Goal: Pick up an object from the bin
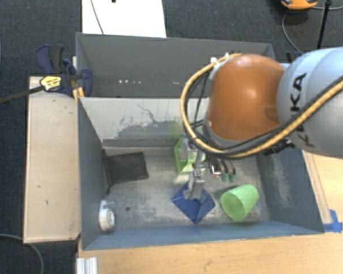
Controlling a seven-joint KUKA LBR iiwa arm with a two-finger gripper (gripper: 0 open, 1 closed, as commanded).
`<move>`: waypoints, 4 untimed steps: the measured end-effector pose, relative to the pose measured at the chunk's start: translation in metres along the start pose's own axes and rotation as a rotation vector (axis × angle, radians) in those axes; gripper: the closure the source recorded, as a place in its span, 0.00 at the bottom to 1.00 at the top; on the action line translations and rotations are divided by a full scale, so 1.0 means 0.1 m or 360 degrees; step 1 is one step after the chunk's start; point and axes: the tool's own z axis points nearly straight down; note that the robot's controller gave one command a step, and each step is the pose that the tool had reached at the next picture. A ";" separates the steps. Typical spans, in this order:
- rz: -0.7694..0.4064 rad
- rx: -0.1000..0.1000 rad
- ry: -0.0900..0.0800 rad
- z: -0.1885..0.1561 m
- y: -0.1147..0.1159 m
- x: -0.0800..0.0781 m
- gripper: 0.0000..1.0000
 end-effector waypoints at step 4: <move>-0.0341 -0.0001 -0.0004 1.27 -0.24 -0.25 0.00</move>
Offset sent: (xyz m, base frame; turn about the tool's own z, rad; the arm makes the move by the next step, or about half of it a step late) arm -0.0032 -0.0423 -0.1013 -0.0353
